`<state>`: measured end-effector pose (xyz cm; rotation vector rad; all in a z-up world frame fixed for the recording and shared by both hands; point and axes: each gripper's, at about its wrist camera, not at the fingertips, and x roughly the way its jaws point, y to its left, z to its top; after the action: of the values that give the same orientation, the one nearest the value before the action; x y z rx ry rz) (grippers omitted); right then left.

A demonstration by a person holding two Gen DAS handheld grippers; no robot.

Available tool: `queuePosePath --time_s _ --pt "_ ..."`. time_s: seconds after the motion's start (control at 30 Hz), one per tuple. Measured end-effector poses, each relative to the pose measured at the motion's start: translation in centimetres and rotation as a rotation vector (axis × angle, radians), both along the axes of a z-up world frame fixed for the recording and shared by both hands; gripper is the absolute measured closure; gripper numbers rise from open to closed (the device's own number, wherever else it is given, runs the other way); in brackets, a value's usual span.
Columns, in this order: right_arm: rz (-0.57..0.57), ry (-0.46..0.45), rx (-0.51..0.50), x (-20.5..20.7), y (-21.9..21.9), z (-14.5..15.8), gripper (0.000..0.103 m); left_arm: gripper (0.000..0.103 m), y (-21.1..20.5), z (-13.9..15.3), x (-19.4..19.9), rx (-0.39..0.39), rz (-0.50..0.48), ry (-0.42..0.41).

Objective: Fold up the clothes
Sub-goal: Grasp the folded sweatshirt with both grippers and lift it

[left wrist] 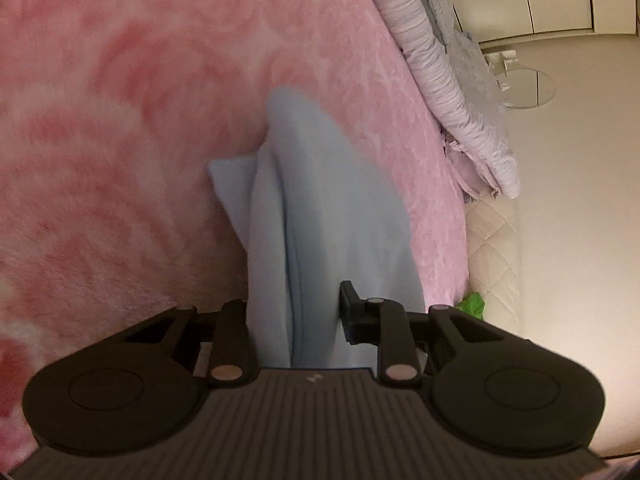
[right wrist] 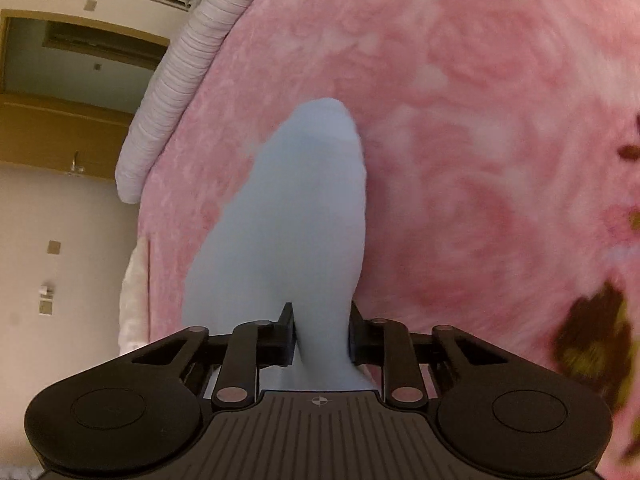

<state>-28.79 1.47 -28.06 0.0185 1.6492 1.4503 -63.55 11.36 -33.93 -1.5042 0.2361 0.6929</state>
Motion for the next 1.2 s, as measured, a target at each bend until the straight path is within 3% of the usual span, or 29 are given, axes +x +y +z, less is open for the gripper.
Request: queuePosePath --time_s 0.17,0.37,0.5,0.63,0.93,1.07,1.2 --pt "-0.018 0.019 -0.047 -3.6 1.4 5.9 0.081 0.081 0.7 7.2 -3.7 -0.019 0.028 0.0" --pt "-0.035 0.046 -0.098 -8.4 3.0 12.8 0.082 0.081 1.3 16.9 -12.6 -0.039 0.049 0.026" --pt "0.008 0.093 -0.1 -13.6 5.2 14.5 0.082 0.081 1.6 20.8 -18.7 -0.016 0.082 0.069" --pt "0.08 0.122 -0.097 -17.9 8.0 15.2 0.082 0.081 1.4 22.1 -23.3 -0.013 0.169 0.082" --pt "0.283 0.153 -0.05 -25.0 13.7 15.6 0.082 0.081 0.7 23.3 -29.6 0.003 0.391 0.097" --pt "0.322 0.15 -0.045 -27.6 15.5 15.8 0.082 0.081 1.8 23.5 -32.3 0.011 0.422 0.103" --pt "0.267 0.146 -0.044 -32.1 17.3 15.0 0.082 0.081 4.5 22.8 -36.1 0.007 0.414 0.099"
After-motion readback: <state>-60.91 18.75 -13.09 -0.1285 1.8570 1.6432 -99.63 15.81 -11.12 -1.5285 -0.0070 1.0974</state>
